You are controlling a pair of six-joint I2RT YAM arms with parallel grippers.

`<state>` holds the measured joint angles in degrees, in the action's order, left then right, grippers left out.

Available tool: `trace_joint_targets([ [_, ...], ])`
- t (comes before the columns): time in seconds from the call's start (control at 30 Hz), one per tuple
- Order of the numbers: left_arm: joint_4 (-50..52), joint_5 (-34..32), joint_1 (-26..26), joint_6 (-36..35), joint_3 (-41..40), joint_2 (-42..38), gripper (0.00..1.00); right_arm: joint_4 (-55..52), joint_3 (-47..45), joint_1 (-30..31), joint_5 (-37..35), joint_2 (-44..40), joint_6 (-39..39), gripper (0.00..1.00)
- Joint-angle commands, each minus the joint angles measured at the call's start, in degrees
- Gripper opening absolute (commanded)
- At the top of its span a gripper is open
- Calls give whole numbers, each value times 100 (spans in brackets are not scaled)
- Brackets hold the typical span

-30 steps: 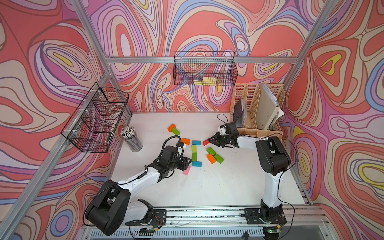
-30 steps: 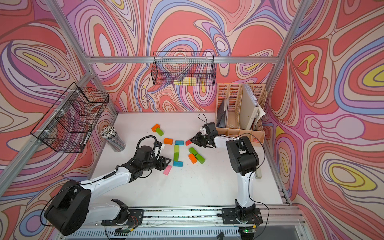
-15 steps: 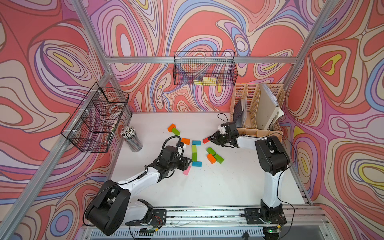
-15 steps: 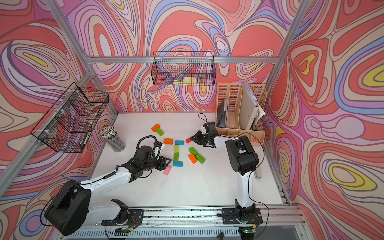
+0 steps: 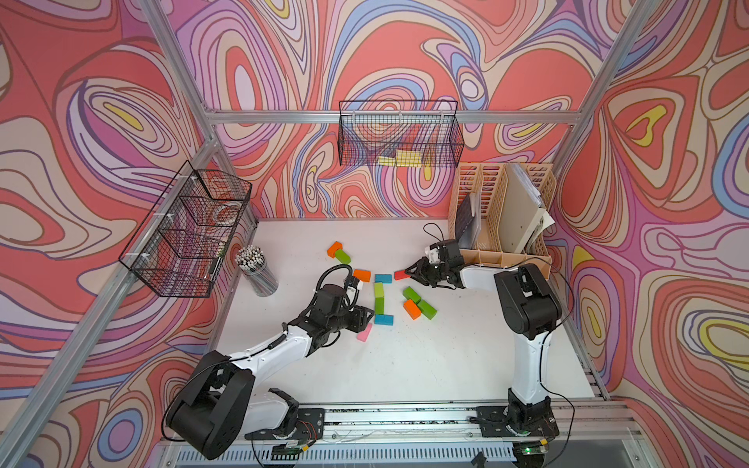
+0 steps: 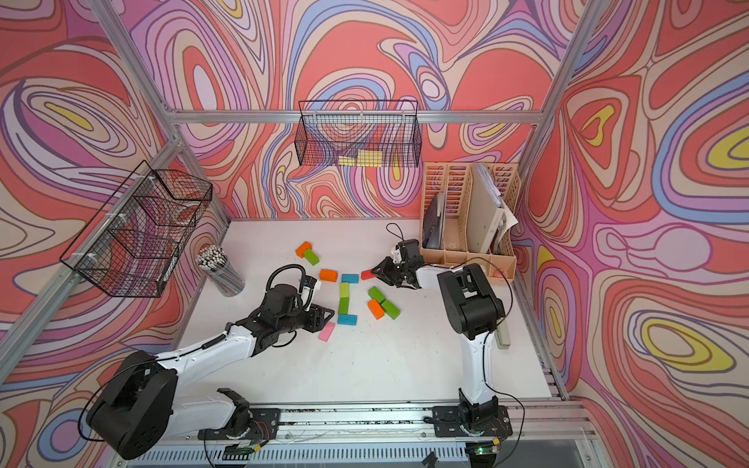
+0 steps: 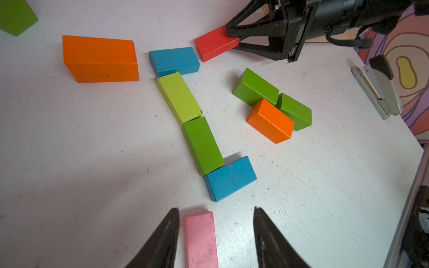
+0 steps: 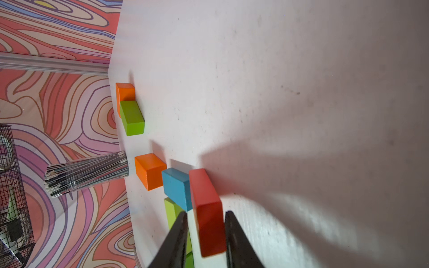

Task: Assemble the letter c with building blocks
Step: Place the building block at the center of the board.

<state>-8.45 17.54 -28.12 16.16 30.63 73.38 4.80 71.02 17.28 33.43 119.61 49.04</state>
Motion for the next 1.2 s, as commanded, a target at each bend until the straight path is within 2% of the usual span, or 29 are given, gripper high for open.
trace_joint_targets([
  [0.0,-93,-23,24,18,-56,-69,54,-58,-27,-23,-125,25,-116,33],
  [0.57,-43,-84,23,-8,-50,-123,54,-667,227,-23,-382,27,-634,43],
  [0.77,-26,-96,20,-17,-57,-136,54,-1065,336,-23,-680,-106,-965,52],
  [0.93,-29,-108,25,-25,-57,-167,54,-1669,562,-23,-1008,-291,-1754,52],
  [1.1,-8,-94,19,-50,-54,-232,54,-2299,896,-23,-1437,-435,-3065,52],
  [1.17,-31,-92,24,-52,-55,-246,54,-2462,995,-23,-1534,-478,-3625,59],
])
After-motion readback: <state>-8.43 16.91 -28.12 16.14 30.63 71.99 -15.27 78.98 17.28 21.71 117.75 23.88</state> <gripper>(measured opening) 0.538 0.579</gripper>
